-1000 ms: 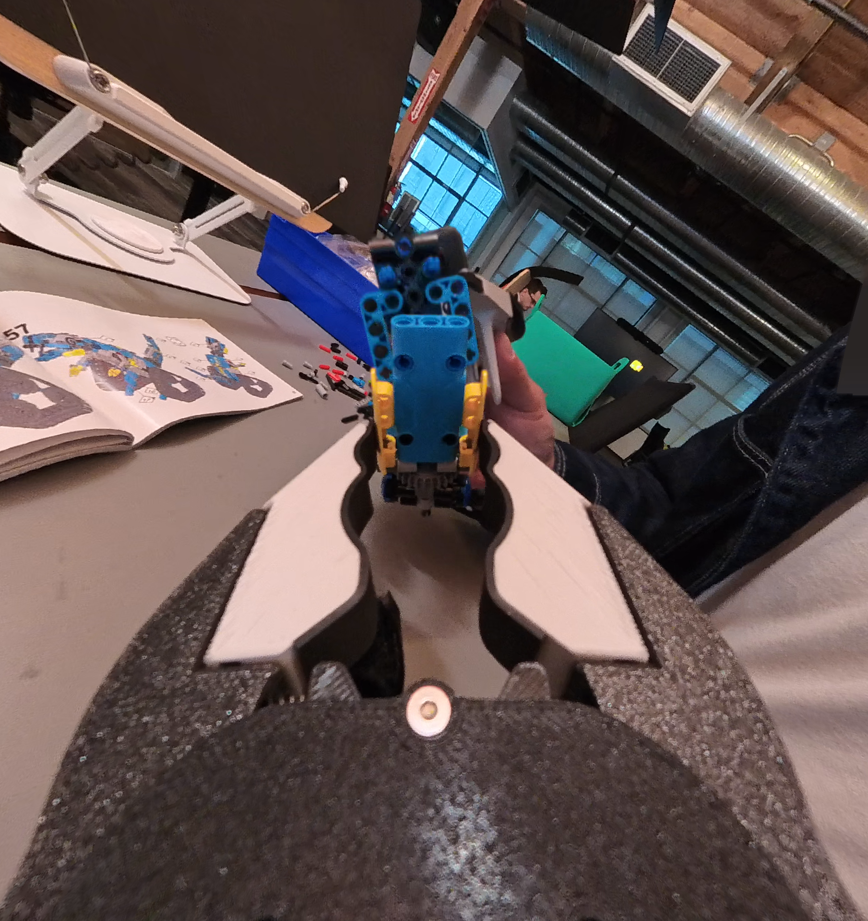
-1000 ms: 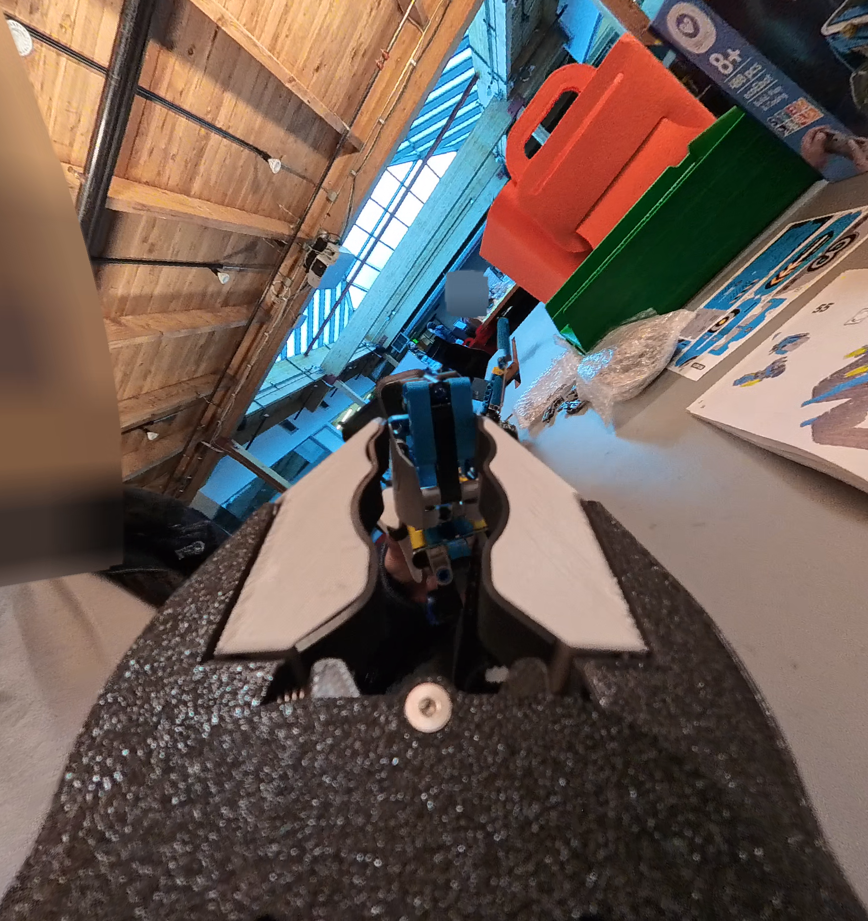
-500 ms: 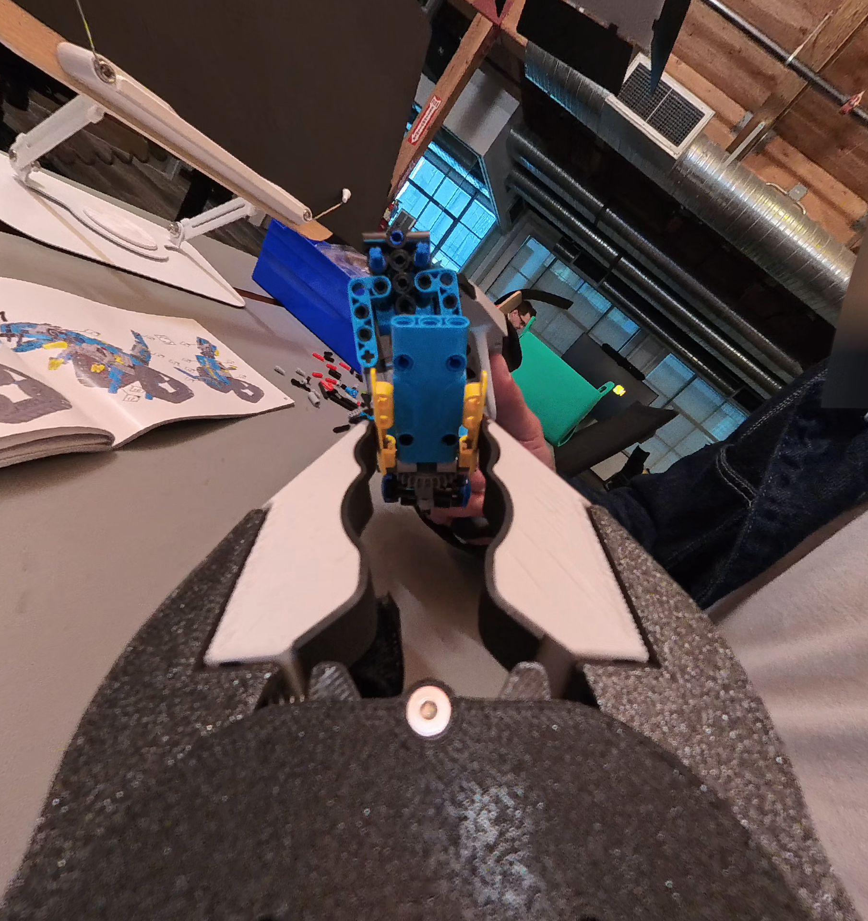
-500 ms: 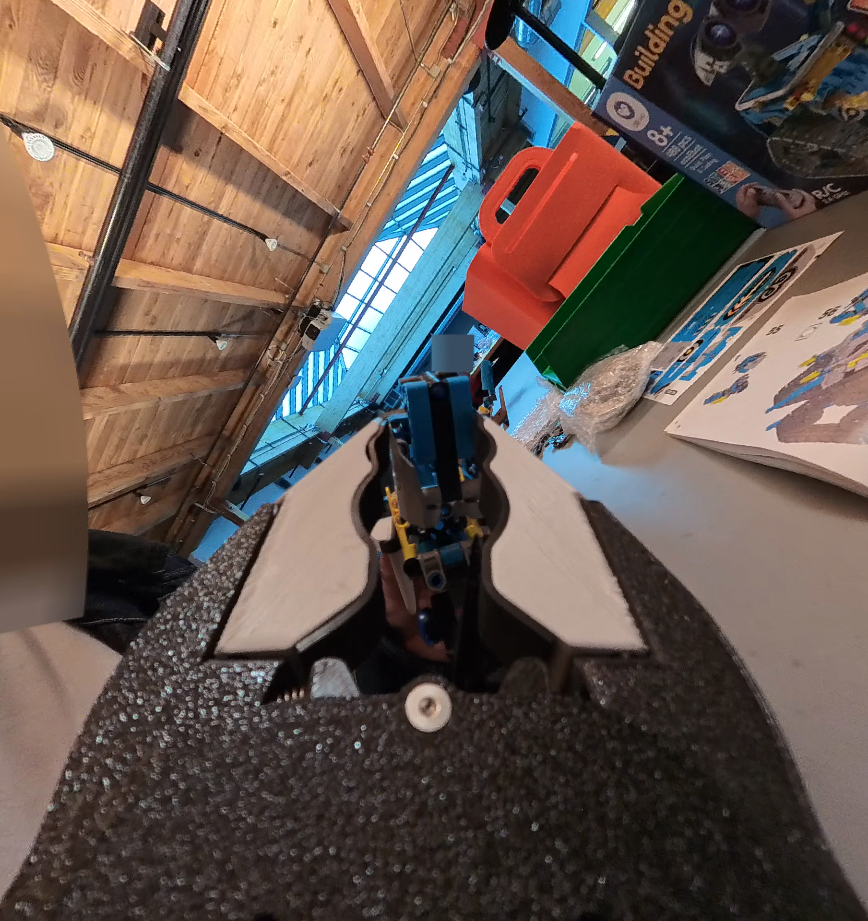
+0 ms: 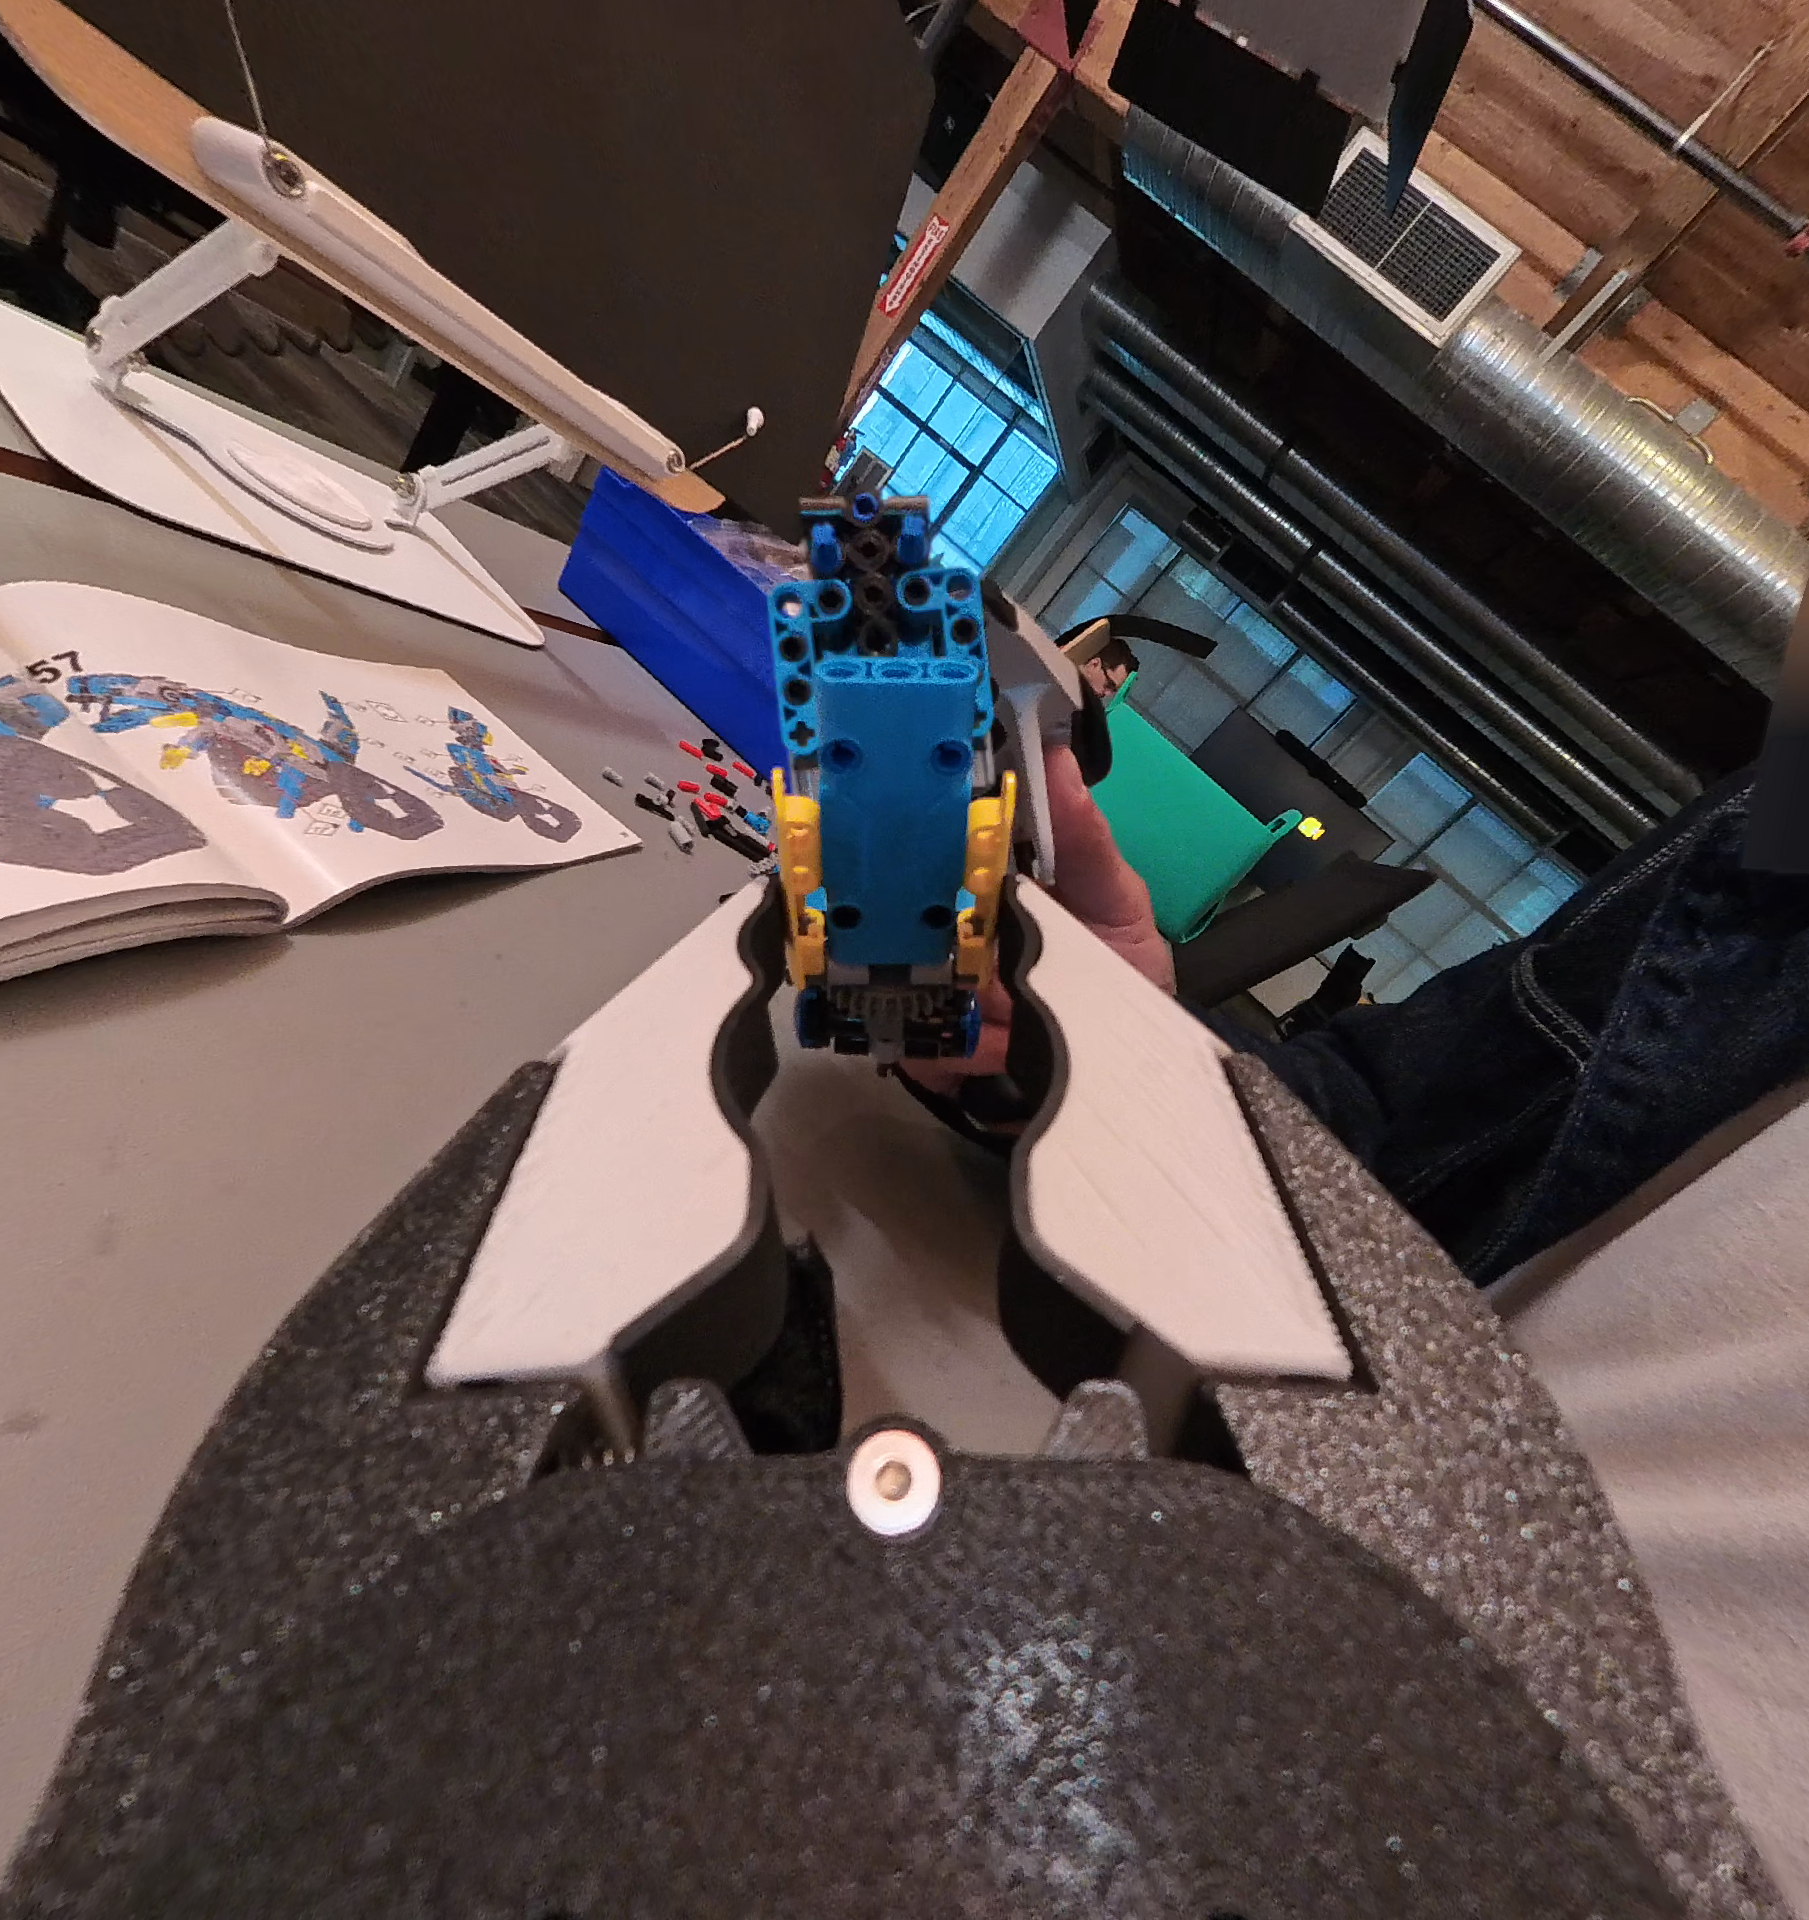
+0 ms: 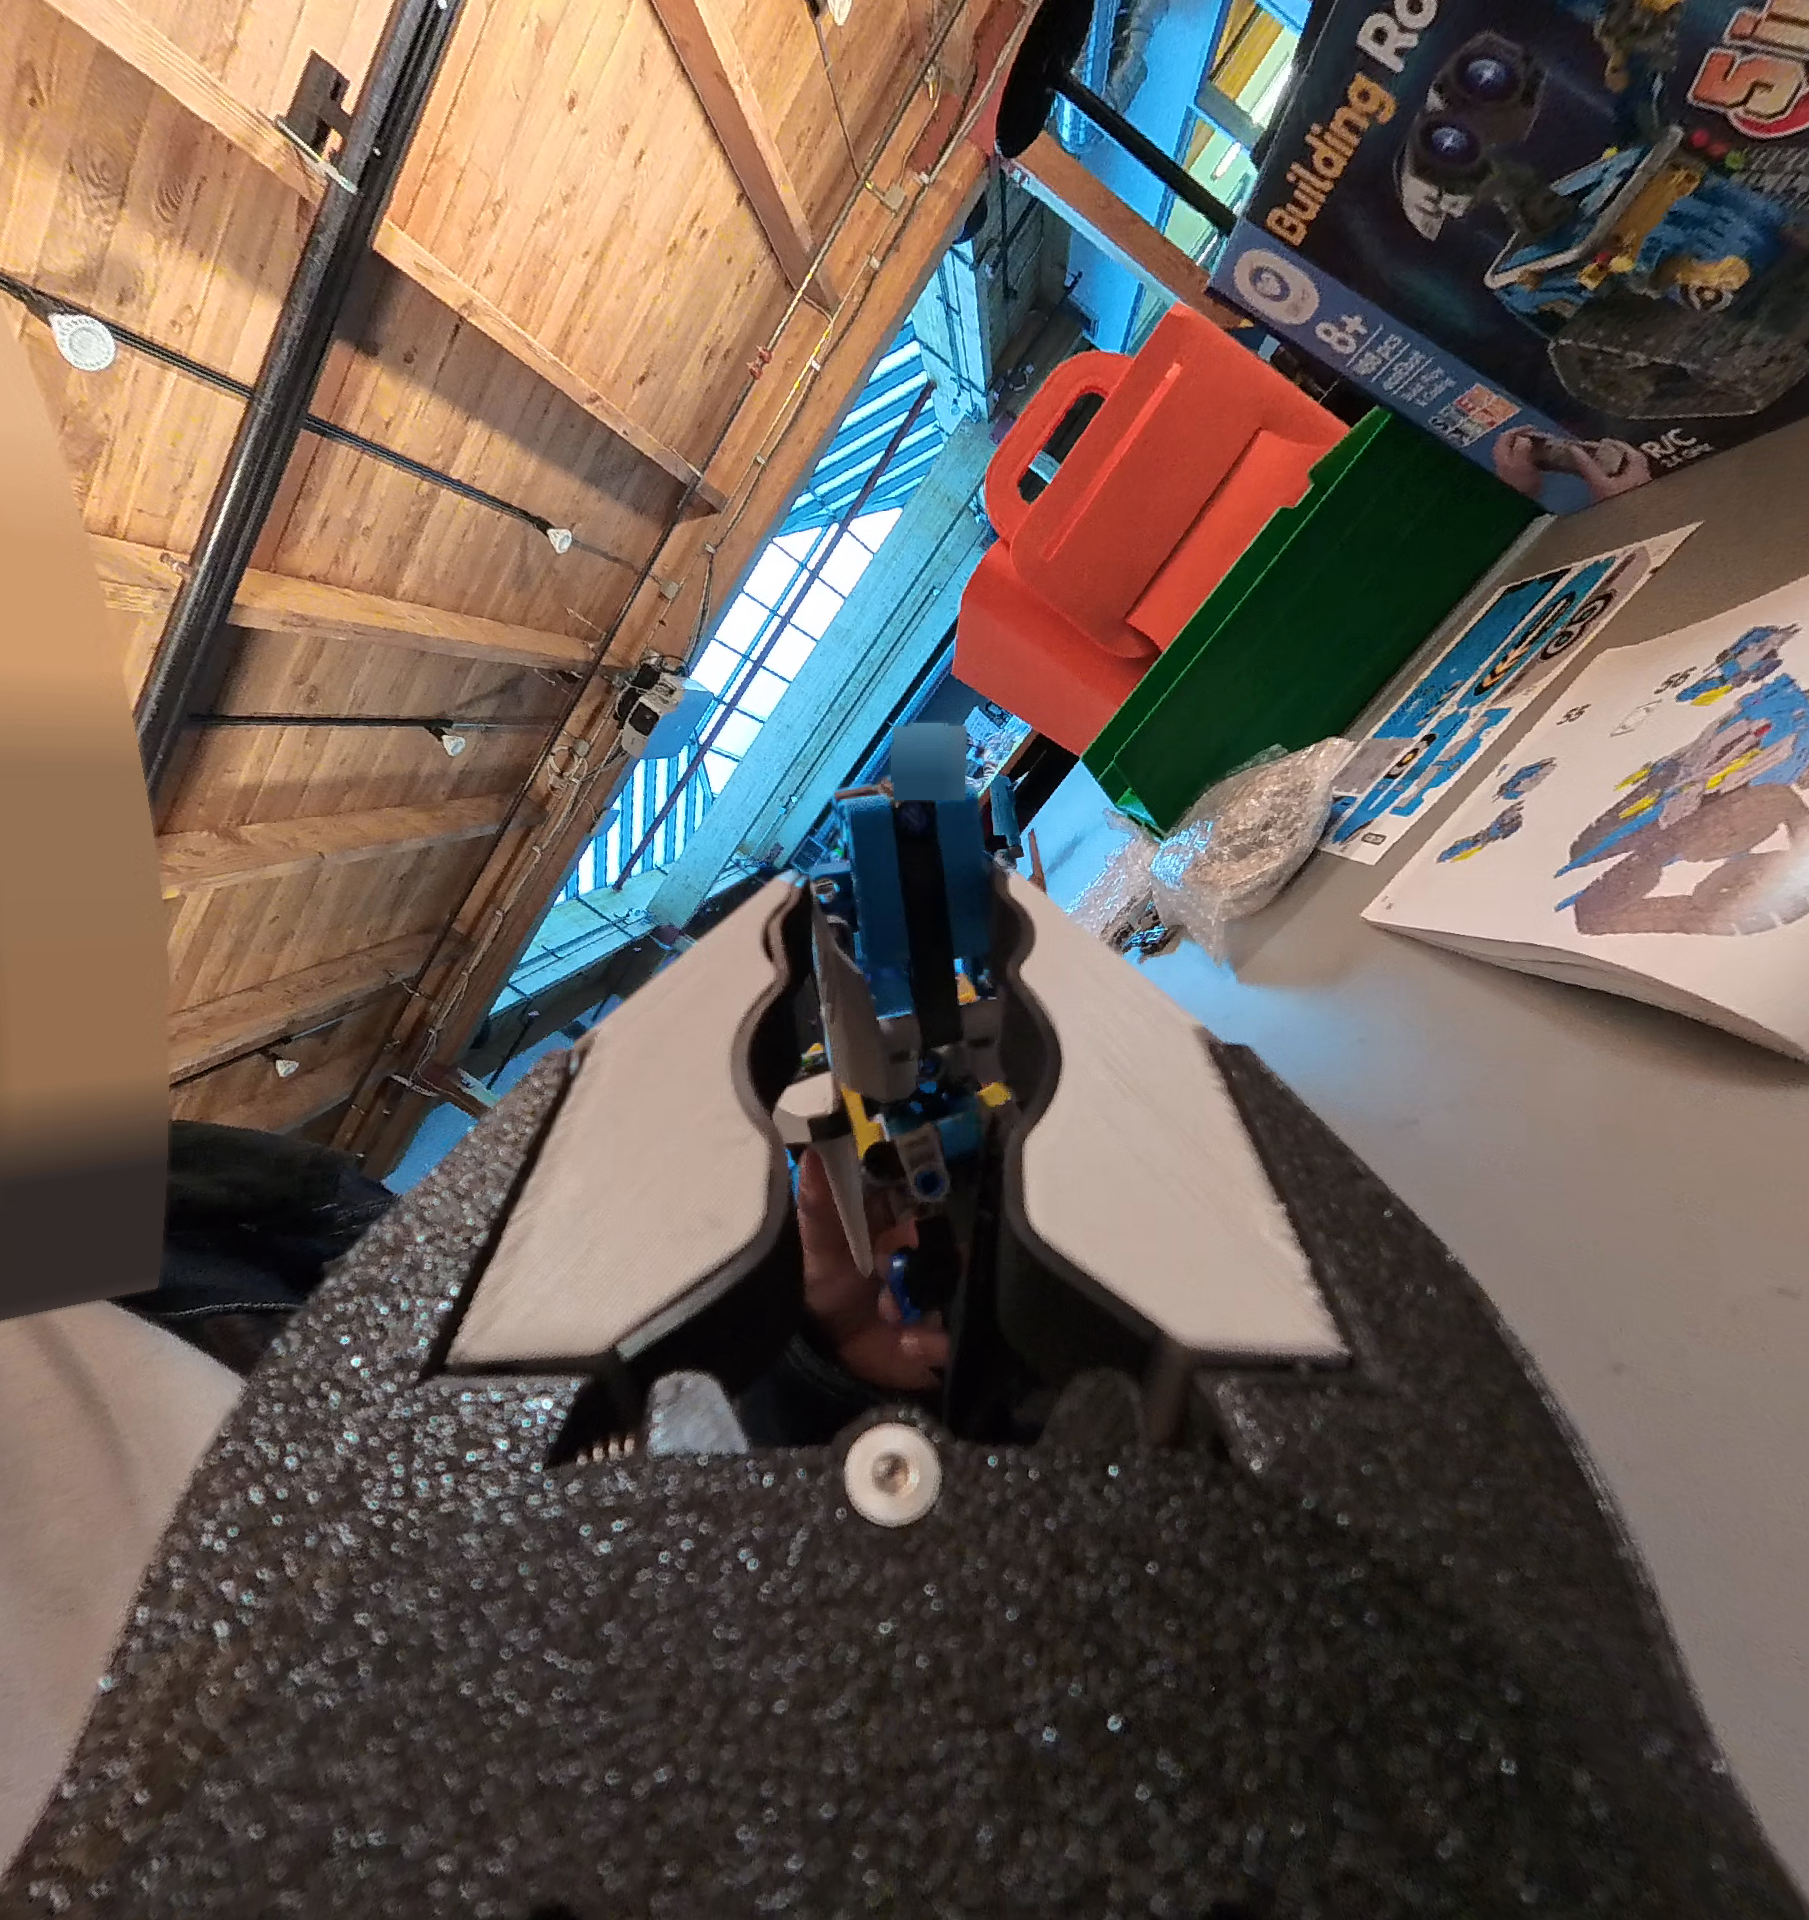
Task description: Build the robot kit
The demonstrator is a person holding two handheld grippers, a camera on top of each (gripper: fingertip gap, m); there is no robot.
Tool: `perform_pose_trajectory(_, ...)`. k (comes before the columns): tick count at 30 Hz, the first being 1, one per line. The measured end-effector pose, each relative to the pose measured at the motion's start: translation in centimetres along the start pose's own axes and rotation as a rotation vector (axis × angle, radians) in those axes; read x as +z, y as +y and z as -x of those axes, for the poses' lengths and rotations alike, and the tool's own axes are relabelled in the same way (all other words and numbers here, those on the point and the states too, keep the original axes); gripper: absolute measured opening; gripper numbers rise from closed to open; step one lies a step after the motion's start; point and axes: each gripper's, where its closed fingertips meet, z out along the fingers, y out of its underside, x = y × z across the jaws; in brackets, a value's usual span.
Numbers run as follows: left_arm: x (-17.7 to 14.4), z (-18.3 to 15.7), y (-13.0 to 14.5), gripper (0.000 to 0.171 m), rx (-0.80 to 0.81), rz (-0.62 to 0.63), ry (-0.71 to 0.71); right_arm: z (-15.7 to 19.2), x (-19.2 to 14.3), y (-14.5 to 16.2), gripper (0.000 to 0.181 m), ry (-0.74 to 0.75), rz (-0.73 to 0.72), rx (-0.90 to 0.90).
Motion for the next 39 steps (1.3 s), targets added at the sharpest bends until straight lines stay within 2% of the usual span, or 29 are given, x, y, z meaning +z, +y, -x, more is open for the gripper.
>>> perform_pose_trajectory(10,0.0,-0.1,0.4,0.041,-0.010,0.018,0.010,-0.1,-0.1,0.7,0.033,0.000,0.014,-0.001)
perform_pose_trajectory(17,0.5,0.2,3.2,0.040,0.008,0.178,-0.009,-2.5,-2.6,3.9,0.041,0.094,0.241,-0.117)
perform_pose_trajectory(23,1.1,0.3,5.7,0.041,0.005,0.308,-0.005,-3.4,-4.7,5.1,0.038,0.086,0.316,-0.037)
perform_pose_trajectory(26,1.2,0.8,6.8,0.041,0.023,0.368,-0.039,-4.0,-5.1,5.4,0.036,0.146,0.382,-0.099)
perform_pose_trajectory(29,1.0,1.2,6.9,0.041,0.029,0.380,-0.058,-3.9,-6.4,5.6,0.035,0.247,0.559,-0.259)
perform_pose_trajectory(34,0.6,1.7,6.2,0.041,0.045,0.351,-0.091,-4.8,-11.6,6.5,0.033,0.526,1.073,-0.660)
perform_pose_trajectory(36,0.5,1.6,5.9,0.041,0.048,0.339,-0.090,-5.6,-13.7,6.9,0.032,0.604,1.235,-0.715)
perform_pose_trajectory(39,0.4,1.5,6.0,0.041,0.066,0.345,-0.095,-6.3,-15.2,7.7,0.030,0.644,1.332,-0.712)
